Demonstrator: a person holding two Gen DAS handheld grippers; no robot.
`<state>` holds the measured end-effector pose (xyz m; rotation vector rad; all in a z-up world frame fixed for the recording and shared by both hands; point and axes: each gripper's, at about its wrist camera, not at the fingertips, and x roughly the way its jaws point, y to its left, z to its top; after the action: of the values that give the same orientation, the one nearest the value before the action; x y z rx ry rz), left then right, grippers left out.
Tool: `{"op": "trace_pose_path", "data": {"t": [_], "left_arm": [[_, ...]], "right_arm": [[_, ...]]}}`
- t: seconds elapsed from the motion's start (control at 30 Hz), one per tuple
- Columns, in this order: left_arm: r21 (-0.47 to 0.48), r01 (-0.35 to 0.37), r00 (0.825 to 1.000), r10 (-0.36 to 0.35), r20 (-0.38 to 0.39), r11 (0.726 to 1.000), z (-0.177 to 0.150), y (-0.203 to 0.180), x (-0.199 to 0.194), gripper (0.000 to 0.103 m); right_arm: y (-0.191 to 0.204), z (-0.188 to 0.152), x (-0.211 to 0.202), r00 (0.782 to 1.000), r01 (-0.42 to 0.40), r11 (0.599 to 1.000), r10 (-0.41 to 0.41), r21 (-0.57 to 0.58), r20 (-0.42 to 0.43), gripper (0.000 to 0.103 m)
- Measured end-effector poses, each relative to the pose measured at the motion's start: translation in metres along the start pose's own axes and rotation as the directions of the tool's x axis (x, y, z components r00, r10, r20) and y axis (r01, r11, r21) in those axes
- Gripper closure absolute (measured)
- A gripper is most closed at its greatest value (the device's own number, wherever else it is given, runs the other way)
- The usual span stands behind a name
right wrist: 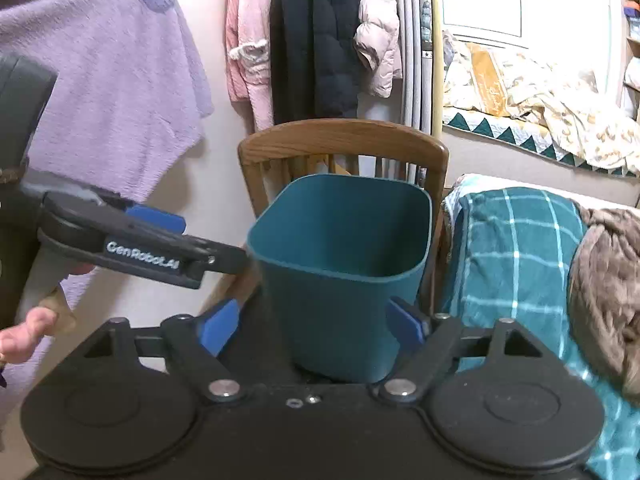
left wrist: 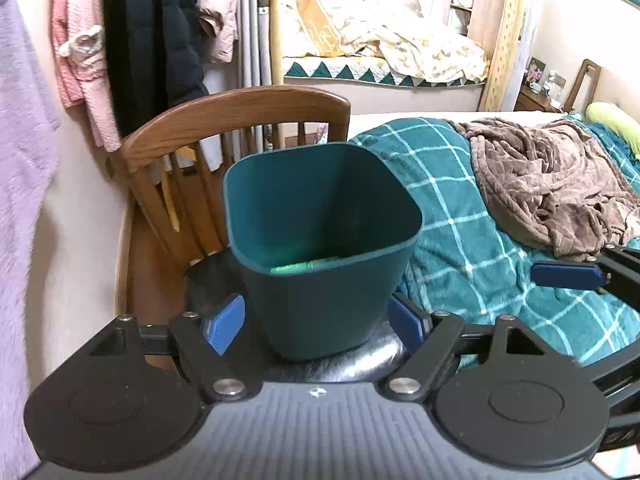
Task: Collect trash
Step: 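Lower both tools back down to the trash pile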
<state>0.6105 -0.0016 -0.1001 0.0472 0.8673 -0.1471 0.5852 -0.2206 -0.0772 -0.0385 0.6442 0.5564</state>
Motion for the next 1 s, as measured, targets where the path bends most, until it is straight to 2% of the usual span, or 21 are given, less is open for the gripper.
{"op": "trace_pose_path", "data": {"t": [0.23,0.33,0.4,0.5,0.63,0.77,0.9,1.0], "left_arm": [[-0.062,0.009,1.000,-0.010,-0.014,0.998,-0.065,0.009,-0.011,0.020],[-0.066,0.004,1.000,-0.006,-0.026,0.998,-0.092,0.011,-0.005,0.017],[-0.078,0.013,0.999,-0.016,-0.031,0.997,-0.110,0.014,0.002,0.003],[-0.100,0.021,0.999,-0.025,-0.036,0.995,-0.140,0.017,0.019,0.000],[-0.141,0.009,0.993,-0.025,-0.112,0.990,-0.184,0.024,0.058,0.000],[-0.206,-0.003,0.977,-0.041,-0.208,0.979,-0.232,0.034,0.111,0.000],[-0.268,-0.005,0.967,-0.063,-0.247,0.963,-0.285,0.047,0.165,0.000],[-0.280,-0.036,0.961,-0.044,-0.275,0.959,-0.322,0.052,0.206,0.000]], "right_arm": [[0.006,-0.054,-0.018,1.000,-0.019,0.998,0.018,0.054,0.010,0.001],[0.009,-0.082,-0.019,1.000,-0.018,0.998,0.018,0.062,0.004,0.000],[0.008,-0.104,-0.015,1.000,-0.017,0.997,0.018,0.079,-0.012,0.000],[0.008,-0.140,-0.005,0.999,-0.003,0.995,0.008,0.098,-0.047,0.000],[0.007,-0.192,0.022,0.994,0.018,0.993,-0.005,0.117,-0.111,0.000],[0.005,-0.255,0.061,0.982,0.058,0.989,-0.032,0.138,-0.185,0.000],[0.002,-0.318,0.101,0.965,0.082,0.980,-0.032,0.184,-0.259,0.000],[0.000,-0.361,0.133,0.951,0.097,0.976,-0.032,0.197,-0.308,0.000]]}}
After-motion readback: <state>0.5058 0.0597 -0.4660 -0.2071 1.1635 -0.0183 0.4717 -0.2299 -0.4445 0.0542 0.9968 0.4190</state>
